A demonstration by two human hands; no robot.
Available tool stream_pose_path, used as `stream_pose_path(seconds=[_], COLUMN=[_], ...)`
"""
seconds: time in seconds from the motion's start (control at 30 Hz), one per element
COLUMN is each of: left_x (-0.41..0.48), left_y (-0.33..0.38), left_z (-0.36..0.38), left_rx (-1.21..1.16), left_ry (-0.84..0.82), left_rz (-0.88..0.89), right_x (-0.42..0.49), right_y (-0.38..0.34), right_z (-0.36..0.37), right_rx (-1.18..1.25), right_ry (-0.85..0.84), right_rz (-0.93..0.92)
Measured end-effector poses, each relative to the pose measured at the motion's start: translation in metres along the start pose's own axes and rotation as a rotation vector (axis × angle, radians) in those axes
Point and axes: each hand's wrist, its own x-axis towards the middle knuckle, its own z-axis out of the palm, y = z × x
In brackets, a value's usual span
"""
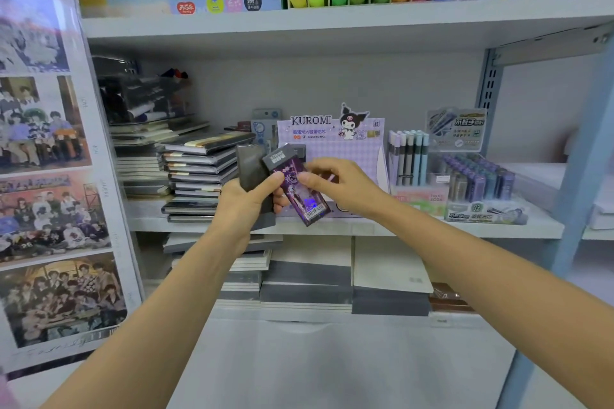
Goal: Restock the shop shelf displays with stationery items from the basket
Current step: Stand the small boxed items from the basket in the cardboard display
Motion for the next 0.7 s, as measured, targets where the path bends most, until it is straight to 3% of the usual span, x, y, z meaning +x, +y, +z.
stream_pose_path(seconds=[0.13, 0.33, 0.47, 0.7], left_x=[-0.001, 0.006, 0.005, 0.004], left_y=[0.002, 0.015, 0.008, -0.002], left_z=[0.002, -0.007, -0.017, -0.032], left_rx=[0.064, -0.184, 0.132, 0.145], left_ry=[-0.073, 0.009, 0.022, 0.019], left_rz=[-0.004, -0.252, -0.187, -0.094], right_x=[0.015, 0.034, 0.042, 0.051], right_y=[-0.012, -0.008, 0.0, 0.011], right_z=[0.008, 0.004, 0.006, 0.021], right_rx=[0.212, 0.28, 0.287, 0.147], right_ry=[0.032, 0.301, 0.413, 0.348], right_rz=[-0.074, 0.048, 0.074, 0.082])
